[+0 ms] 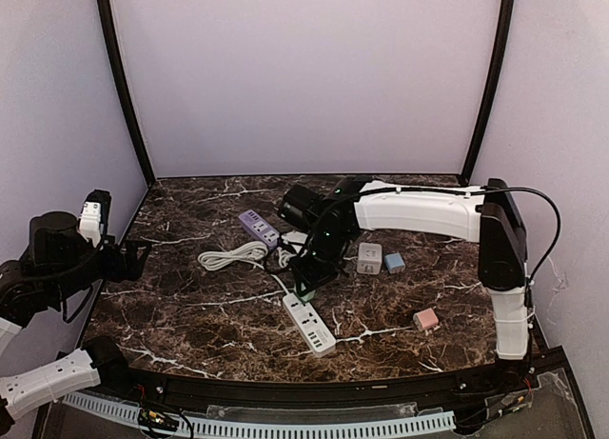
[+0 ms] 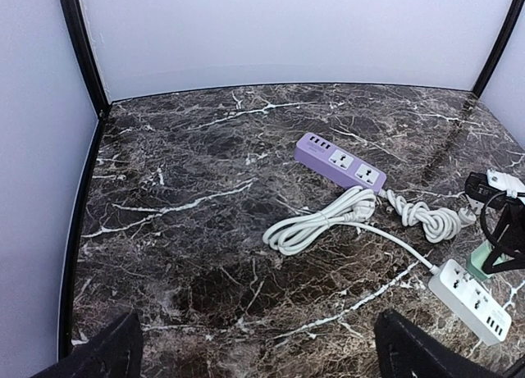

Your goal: Insert the plug

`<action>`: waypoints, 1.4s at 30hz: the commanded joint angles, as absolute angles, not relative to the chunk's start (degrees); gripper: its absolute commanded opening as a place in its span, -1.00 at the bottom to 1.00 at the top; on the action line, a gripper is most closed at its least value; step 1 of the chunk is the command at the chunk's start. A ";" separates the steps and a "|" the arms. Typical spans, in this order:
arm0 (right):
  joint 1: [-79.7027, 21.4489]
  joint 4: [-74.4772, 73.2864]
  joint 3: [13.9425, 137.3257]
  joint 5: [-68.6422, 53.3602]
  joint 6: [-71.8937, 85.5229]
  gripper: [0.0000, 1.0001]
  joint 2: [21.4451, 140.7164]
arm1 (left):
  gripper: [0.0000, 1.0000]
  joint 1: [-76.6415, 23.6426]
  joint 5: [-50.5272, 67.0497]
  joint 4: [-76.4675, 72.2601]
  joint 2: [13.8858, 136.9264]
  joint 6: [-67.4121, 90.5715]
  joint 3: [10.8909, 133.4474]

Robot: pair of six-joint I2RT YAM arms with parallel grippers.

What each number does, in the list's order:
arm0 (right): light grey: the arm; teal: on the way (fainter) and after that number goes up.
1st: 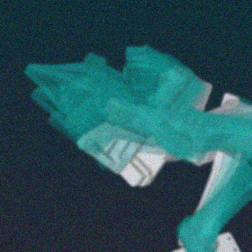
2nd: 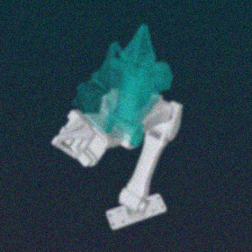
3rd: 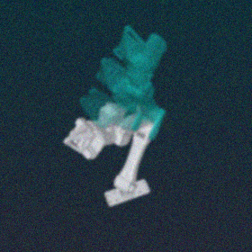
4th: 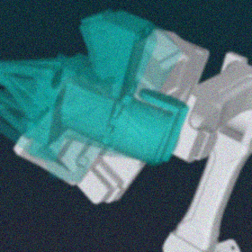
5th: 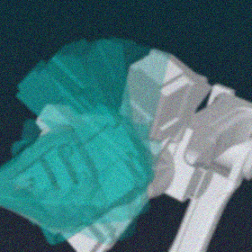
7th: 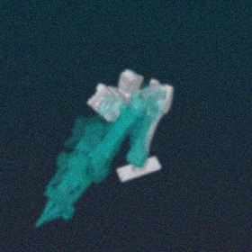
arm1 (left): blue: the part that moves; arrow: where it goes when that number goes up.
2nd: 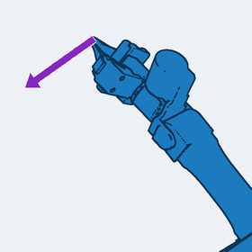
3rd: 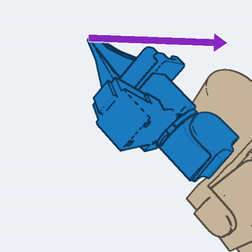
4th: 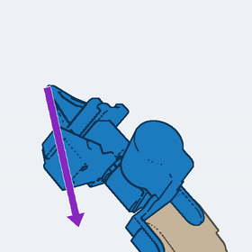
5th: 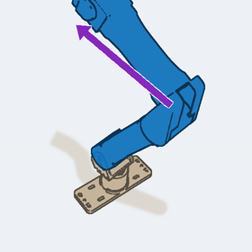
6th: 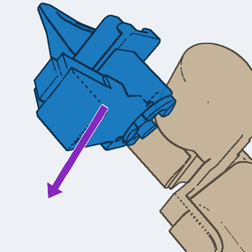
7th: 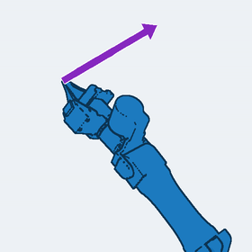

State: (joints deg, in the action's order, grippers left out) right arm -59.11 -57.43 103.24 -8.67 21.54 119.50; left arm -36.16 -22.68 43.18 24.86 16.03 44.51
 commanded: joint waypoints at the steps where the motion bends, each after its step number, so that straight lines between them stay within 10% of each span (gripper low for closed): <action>1: -59.90 -56.42 104.17 -6.74 22.21 -1.00 120.85 | 0.97 -35.85 -21.43 42.01 24.84 15.18 43.58; 42: -59.94 -58.11 104.33 -2.09 23.68 -1.00 121.43 | 0.97 -35.86 -22.06 42.23 24.19 15.49 43.51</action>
